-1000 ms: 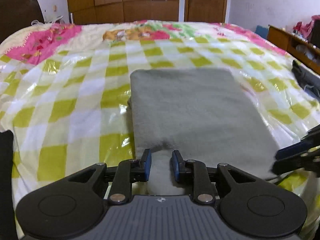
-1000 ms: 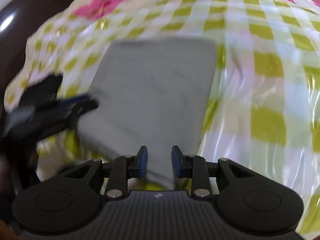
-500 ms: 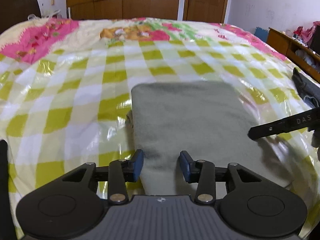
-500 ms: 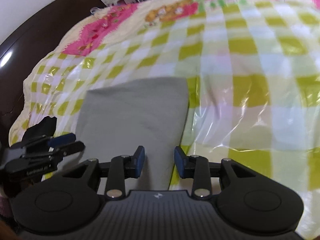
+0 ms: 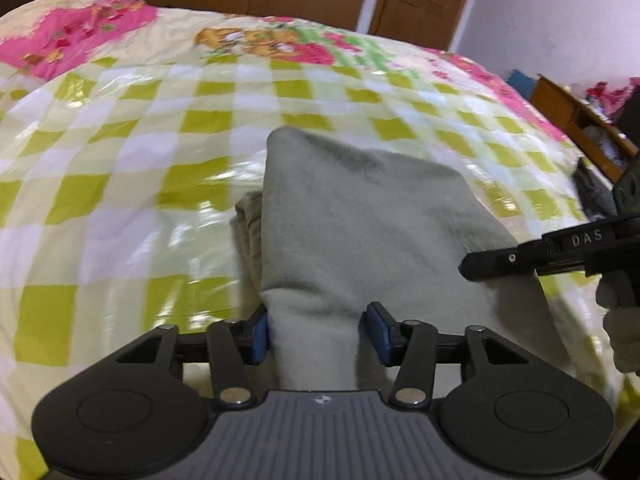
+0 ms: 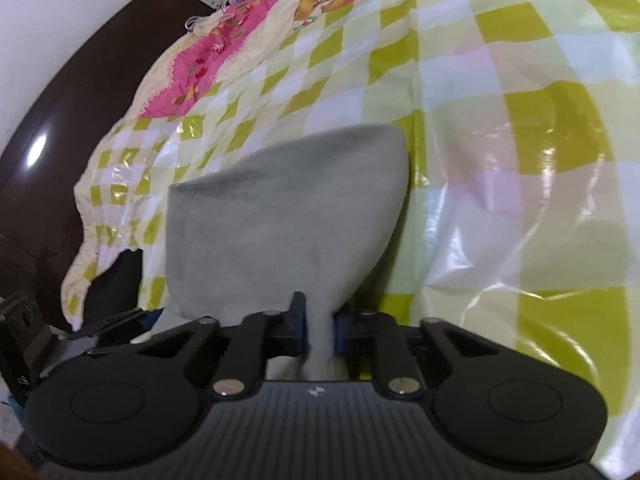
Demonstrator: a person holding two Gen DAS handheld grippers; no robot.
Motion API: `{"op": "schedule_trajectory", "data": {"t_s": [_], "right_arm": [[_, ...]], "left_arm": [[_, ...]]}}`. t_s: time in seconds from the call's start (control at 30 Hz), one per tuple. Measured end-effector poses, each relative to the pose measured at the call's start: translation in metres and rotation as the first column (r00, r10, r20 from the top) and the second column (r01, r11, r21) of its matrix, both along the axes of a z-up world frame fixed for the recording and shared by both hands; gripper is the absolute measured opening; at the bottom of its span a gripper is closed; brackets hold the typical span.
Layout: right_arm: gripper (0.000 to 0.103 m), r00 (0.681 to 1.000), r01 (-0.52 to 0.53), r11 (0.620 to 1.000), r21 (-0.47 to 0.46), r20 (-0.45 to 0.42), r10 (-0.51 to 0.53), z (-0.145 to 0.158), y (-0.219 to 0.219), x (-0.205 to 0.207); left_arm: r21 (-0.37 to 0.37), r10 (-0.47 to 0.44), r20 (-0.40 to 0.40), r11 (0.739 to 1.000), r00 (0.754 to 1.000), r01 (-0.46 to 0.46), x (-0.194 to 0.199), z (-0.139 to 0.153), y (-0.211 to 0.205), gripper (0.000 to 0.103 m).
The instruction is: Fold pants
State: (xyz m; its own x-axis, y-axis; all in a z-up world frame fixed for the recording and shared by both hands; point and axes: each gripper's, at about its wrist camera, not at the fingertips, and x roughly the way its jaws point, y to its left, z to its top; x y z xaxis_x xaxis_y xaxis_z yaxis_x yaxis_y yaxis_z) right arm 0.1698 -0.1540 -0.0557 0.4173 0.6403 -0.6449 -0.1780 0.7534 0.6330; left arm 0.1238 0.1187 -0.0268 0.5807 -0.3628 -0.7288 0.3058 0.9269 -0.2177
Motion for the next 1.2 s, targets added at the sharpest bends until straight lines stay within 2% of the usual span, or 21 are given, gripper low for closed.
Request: {"op": "schedule_trajectory", "data": {"t_s": [0.13,0.23,0.3,0.33,0.43,0.63,0.73,0.83,0.9,1.07,1.2], "right_arm": [[0.01,0.999,0.031,0.999,-0.026,0.036,-0.03,0.021,-0.032,-0.008],[0.011,0.996,0.065,0.995,-0.082,0.06,-0.06,0.033,-0.057,-0.008],[0.013,0.991,0.12,0.98,-0.162,0.083,-0.107,0.034,-0.073,-0.007],[0.02,0.988,0.138,0.971,-0.195,0.095,-0.121,0.034,-0.079,-0.006],[0.023,0.982,0.178,0.948,-0.265,0.112,-0.153,0.037,-0.09,-0.01],[0.023,0.941,0.24,0.92,-0.309,0.308,-0.142,0.066,-0.084,-0.029],[0.023,0.948,0.151,0.952,-0.266,0.313,-0.063,0.073,-0.056,-0.009],[0.023,0.95,0.042,0.96,-0.276,0.308,0.047,0.069,-0.015,0.019],[0.023,0.955,-0.042,0.966,-0.257,0.272,0.114,0.06,0.012,0.038],[0.022,0.952,-0.165,0.942,-0.291,0.203,0.23,0.034,0.06,0.056],[0.022,0.949,-0.166,0.93,-0.329,0.202,0.241,0.023,0.074,0.053]], "left_arm": [[-0.042,-0.095,0.021,0.995,0.995,0.096,0.0,0.008,-0.036,0.056],[0.008,-0.15,0.038,0.989,0.988,0.15,0.005,0.004,-0.072,0.056],[0.038,-0.175,0.031,0.984,0.984,0.174,0.009,0.0,-0.088,0.057],[0.052,-0.176,0.027,0.983,0.984,0.175,0.008,0.0,-0.092,0.057],[0.094,-0.176,0.057,0.981,0.983,0.17,-0.002,0.011,-0.093,0.057],[0.116,-0.114,0.179,0.989,0.977,0.094,-0.001,0.041,-0.084,0.057],[0.136,-0.087,0.217,0.989,0.972,0.058,0.008,0.043,-0.092,0.057],[0.16,-0.084,0.207,0.986,0.975,0.05,0.007,0.033,-0.097,0.057],[0.178,-0.085,0.185,0.983,0.979,0.051,0.004,0.023,-0.098,0.057],[0.171,-0.069,0.109,0.984,0.992,0.05,0.0,0.002,-0.096,0.057],[0.157,-0.061,0.107,0.987,0.992,0.044,-0.003,0.005,-0.096,0.057]]}}
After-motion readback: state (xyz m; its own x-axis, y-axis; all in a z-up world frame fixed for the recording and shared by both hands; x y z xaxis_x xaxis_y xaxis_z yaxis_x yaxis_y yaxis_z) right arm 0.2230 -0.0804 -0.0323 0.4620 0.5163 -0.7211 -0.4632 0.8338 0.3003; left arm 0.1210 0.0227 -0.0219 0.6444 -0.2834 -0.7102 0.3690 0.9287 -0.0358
